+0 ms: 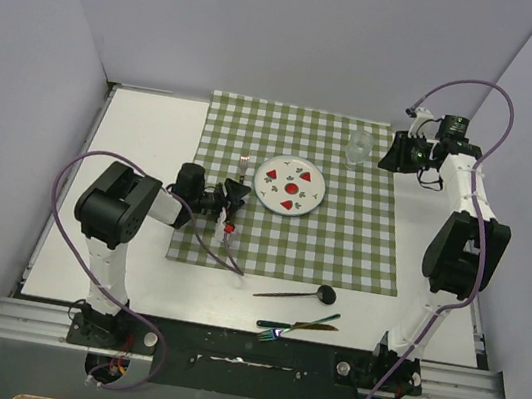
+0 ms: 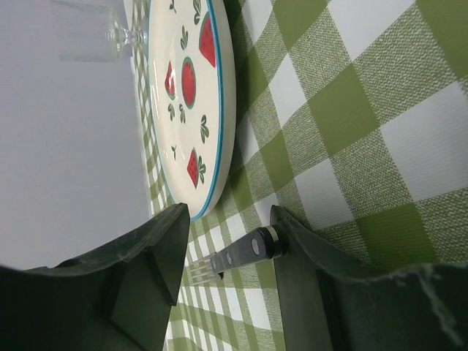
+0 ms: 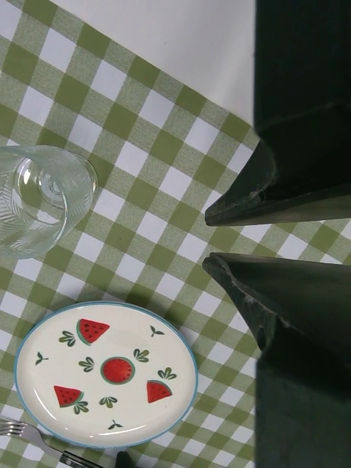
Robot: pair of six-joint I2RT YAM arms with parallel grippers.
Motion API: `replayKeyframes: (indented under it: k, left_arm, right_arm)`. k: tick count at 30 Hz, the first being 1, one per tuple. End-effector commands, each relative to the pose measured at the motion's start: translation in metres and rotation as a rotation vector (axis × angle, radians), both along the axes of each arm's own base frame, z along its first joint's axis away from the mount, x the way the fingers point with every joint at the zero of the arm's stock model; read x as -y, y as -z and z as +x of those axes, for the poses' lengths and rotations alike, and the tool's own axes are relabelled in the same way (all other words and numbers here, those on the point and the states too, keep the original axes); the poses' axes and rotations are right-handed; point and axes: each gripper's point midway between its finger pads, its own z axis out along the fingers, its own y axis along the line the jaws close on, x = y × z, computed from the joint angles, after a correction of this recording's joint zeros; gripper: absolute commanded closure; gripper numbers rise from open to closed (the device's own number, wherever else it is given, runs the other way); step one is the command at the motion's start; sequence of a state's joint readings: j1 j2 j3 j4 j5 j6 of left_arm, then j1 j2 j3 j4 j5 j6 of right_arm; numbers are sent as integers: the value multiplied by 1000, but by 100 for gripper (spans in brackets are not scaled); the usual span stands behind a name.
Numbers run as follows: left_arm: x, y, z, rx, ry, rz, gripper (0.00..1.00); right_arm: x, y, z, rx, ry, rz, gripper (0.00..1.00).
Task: Set the dinner table for one person
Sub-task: Place the fork on the napkin.
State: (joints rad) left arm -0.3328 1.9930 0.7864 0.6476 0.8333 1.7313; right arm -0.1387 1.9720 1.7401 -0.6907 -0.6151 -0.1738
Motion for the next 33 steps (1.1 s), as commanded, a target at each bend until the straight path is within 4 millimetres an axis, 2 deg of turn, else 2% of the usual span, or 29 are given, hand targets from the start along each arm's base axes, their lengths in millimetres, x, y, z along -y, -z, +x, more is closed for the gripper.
replayKeyframes:
  k: [1, 13, 20, 33]
  left_arm:
    - [-1, -21, 2, 8, -7, 0, 53]
    - [-7, -24, 3, -19, -21, 20, 53]
    - [-8, -30, -5, -69, -5, 43, 53]
    - [-10, -25, -21, -98, 39, 100, 53]
  right_arm:
    - [-3, -47, 6, 115, -9, 24, 77]
    - [-6, -45, 9, 97, -12, 48, 78]
    - [-8, -43, 12, 95, -13, 65, 78]
    - [-9, -46, 9, 104, -22, 68, 79]
